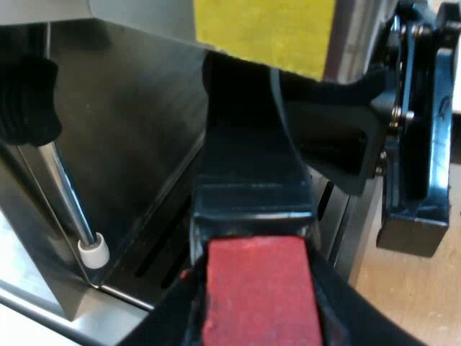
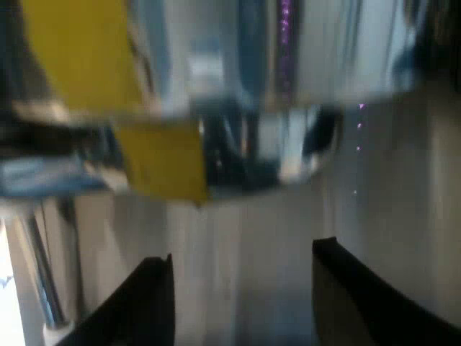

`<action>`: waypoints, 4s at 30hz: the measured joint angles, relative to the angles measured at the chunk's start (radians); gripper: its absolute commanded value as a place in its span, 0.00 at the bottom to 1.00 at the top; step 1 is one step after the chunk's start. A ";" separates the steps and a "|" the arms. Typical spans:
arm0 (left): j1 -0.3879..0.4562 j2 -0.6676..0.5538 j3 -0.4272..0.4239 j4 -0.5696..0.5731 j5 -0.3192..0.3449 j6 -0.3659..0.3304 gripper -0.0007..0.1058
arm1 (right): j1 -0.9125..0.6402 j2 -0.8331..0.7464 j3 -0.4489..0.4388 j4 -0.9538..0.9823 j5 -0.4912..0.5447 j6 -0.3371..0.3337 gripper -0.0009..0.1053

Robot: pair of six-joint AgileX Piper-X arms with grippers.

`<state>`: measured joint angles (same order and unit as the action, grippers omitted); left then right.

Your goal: Put the handle in the coffee machine

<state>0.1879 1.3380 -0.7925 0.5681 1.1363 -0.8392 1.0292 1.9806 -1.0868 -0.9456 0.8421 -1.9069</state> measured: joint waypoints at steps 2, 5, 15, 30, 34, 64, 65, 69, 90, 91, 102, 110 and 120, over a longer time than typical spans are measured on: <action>0.000 0.000 0.000 0.000 0.000 0.000 0.01 | 0.000 0.000 0.000 -0.023 0.000 -0.024 0.44; 0.000 0.000 0.000 0.000 0.000 0.000 0.01 | 0.000 0.003 0.000 -0.082 -0.036 -0.081 0.44; 0.000 0.000 0.000 0.000 0.000 0.000 0.01 | -0.007 0.013 0.000 -0.148 -0.053 -0.097 0.44; 0.000 0.000 0.000 0.000 0.000 0.000 0.01 | -0.010 0.021 0.000 -0.187 -0.052 -0.155 0.44; 0.000 0.000 0.000 0.000 0.000 0.000 0.01 | -0.010 0.025 0.000 -0.210 -0.052 -0.165 0.44; 0.000 -0.002 -0.005 0.015 0.002 -0.015 0.53 | -0.011 0.025 -0.002 -0.216 -0.061 -0.164 0.44; 0.000 -0.002 -0.005 0.013 0.002 -0.015 0.53 | -0.011 0.025 -0.002 -0.216 -0.061 -0.164 0.44; 0.000 -0.002 -0.007 0.011 0.002 -0.015 0.53 | -0.011 0.025 -0.002 -0.216 -0.061 -0.164 0.44; 0.035 -0.063 -0.021 -0.060 -0.017 0.002 0.53 | -0.012 0.025 -0.002 -0.216 -0.062 -0.168 0.44; 0.044 -0.065 -0.021 -0.060 -0.001 -0.009 0.53 | -0.012 0.025 -0.002 -0.216 -0.062 -0.168 0.44; 0.141 -0.097 -0.045 -0.029 0.040 -0.048 0.06 | -0.012 0.025 -0.002 -0.216 -0.062 -0.168 0.44; 0.137 -0.100 -0.187 0.060 -0.152 -0.050 0.01 | -0.012 0.025 -0.002 -0.216 -0.062 -0.168 0.44; 0.083 -0.065 -0.261 0.161 -0.407 0.044 0.01 | -0.012 0.025 -0.002 -0.216 -0.062 -0.168 0.44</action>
<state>0.2706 1.2735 -1.0534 0.7289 0.7295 -0.7952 1.0169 2.0058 -1.0893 -1.1617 0.7800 -2.0750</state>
